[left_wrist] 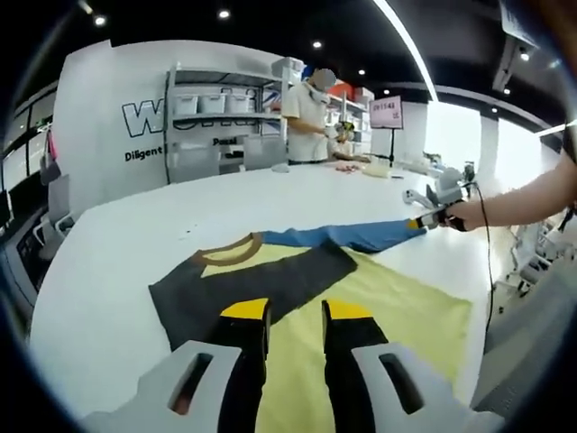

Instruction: Fold the garment on the visible template until the final outline fits inside the template.

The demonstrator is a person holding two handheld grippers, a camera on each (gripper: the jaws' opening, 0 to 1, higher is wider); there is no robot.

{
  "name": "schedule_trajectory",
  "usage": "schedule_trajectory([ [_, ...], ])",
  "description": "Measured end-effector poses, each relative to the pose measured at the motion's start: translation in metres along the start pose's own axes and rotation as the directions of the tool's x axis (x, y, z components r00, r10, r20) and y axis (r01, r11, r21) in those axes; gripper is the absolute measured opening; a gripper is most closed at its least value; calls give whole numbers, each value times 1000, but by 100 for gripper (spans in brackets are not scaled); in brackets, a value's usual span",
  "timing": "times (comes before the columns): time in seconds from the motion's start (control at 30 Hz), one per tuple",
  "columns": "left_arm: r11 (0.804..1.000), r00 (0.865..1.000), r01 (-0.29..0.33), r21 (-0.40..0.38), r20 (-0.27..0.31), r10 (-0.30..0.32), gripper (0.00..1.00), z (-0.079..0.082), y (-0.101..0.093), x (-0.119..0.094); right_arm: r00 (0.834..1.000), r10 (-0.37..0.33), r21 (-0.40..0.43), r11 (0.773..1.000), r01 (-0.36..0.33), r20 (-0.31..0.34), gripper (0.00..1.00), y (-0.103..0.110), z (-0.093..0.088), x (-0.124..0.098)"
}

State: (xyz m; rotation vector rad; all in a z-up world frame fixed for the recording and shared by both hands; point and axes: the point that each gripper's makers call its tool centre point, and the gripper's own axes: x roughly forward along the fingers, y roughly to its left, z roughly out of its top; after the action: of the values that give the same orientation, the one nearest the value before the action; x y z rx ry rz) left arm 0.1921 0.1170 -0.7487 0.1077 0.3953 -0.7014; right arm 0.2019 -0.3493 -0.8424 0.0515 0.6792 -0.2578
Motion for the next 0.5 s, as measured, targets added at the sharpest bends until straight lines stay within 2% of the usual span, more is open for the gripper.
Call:
schedule_trajectory([
  [0.13, 1000, 1000, -8, -20, 3, 8, 19, -1, 4, -2, 1000, -11, 1, 1000, 11, -12, 32, -3, -3, 2],
  [0.5, 1000, 1000, -8, -5, -3, 8, 19, 0, 4, -3, 1000, -9, 5, 1000, 9, -2, 26, -3, -1, 3],
])
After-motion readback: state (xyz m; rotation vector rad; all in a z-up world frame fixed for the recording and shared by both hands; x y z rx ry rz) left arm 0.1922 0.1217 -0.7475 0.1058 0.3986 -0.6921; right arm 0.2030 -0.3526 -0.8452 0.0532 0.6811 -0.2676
